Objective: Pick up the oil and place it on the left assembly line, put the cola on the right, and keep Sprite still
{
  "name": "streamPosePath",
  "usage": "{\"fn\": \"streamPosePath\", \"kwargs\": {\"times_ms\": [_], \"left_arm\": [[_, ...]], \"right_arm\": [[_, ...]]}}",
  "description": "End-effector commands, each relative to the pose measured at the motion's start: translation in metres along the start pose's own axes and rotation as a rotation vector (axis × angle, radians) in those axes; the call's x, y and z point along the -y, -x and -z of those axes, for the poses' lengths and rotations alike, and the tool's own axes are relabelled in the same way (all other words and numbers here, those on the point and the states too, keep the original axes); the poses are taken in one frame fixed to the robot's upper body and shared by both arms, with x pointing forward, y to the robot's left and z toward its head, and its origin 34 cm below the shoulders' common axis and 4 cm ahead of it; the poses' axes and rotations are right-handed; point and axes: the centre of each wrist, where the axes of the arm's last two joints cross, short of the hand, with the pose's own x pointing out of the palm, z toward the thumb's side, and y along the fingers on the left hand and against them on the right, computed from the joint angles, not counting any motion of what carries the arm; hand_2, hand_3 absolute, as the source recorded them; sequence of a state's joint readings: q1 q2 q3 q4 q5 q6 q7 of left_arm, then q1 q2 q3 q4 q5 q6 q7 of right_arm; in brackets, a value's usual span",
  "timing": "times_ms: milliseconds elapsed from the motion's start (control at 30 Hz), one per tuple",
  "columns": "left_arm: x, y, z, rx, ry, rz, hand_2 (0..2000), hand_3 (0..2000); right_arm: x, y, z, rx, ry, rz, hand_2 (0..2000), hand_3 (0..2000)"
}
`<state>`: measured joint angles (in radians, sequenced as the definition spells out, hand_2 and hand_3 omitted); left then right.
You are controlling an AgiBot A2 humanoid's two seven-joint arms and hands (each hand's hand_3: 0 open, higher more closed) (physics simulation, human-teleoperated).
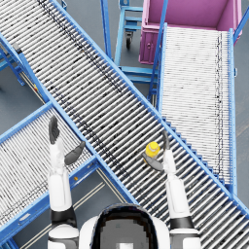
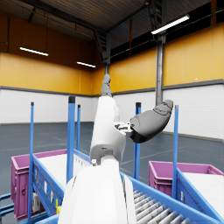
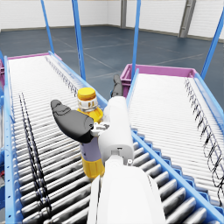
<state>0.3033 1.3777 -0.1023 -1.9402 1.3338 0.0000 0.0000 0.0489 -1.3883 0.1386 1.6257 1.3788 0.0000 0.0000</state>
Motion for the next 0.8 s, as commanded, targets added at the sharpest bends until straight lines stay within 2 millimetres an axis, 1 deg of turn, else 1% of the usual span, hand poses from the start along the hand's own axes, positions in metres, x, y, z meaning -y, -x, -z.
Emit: {"fn": "streamPosePath", "kwargs": {"times_ms": [33,100,133,233,333,400,433,500,533,567,600,633,667,767,800], "left_arm": [[-0.002,0.0,-0.001,0.0,-0.008,0.002,0,0],[0.0,-0.001,0.001,0.003,0.003,0.001,0,0],[-0.003,0.001,0.001,0.001,-0.002,-0.003,0,0],[-0.004,0.003,0.004,0.0,0.01,-0.012,0,0],[-0.005,0.006,0.006,-0.002,0.016,-0.025,0,0],[-0.004,0.009,0.006,-0.005,0.017,-0.038,0,0],[-0.002,0.005,0.008,0.001,0.025,-0.027,0,0],[-0.005,0.011,0.005,-0.007,0.009,-0.046,0,0],[-0.003,0.008,0.008,-0.001,0.024,-0.038,0,0],[-0.005,0.012,0.004,-0.008,0.007,-0.051,0,0],[-0.006,0.011,0.005,-0.006,0.009,-0.047,0,0],[-0.004,0.011,0.005,-0.006,0.011,-0.048,0,0],[-0.004,0.013,0.003,-0.009,0.006,-0.056,0,0],[-0.002,0.013,0.003,-0.007,0.006,-0.06,0,0],[-0.001,0.012,0.006,-0.004,0.02,-0.057,0,0]], "right_arm": [[0.01,-0.003,0.015,0.007,-0.054,-0.003,0,0],[0.017,-0.007,0.024,0.014,-0.086,-0.013,0,0],[0.02,-0.009,0.025,0.017,-0.091,-0.015,0,0],[0.034,-0.015,0.034,0.026,-0.128,-0.024,0,0],[0.043,-0.022,0.036,0.031,-0.141,-0.039,0,0],[0.049,-0.023,0.041,0.035,-0.161,-0.036,0,0],[0.051,-0.024,0.042,0.036,-0.167,-0.04,0,0],[0.056,-0.025,0.052,0.039,-0.211,-0.033,0,0],[0.057,-0.025,0.052,0.04,-0.212,-0.034,0,0],[0.059,-0.029,0.05,0.039,-0.202,-0.046,0,0],[0.061,-0.029,0.049,0.042,-0.2,-0.043,1361,327],[0.063,-0.032,0.05,0.041,-0.206,-0.062,2000,653],[0.066,-0.033,0.046,0.038,-0.192,-0.11,2000,980],[0.068,-0.035,0.044,0.027,-0.182,-0.233,2000,1960],[0.07,-0.035,0.035,0.031,-0.149,-0.21,2000,2000]]}}
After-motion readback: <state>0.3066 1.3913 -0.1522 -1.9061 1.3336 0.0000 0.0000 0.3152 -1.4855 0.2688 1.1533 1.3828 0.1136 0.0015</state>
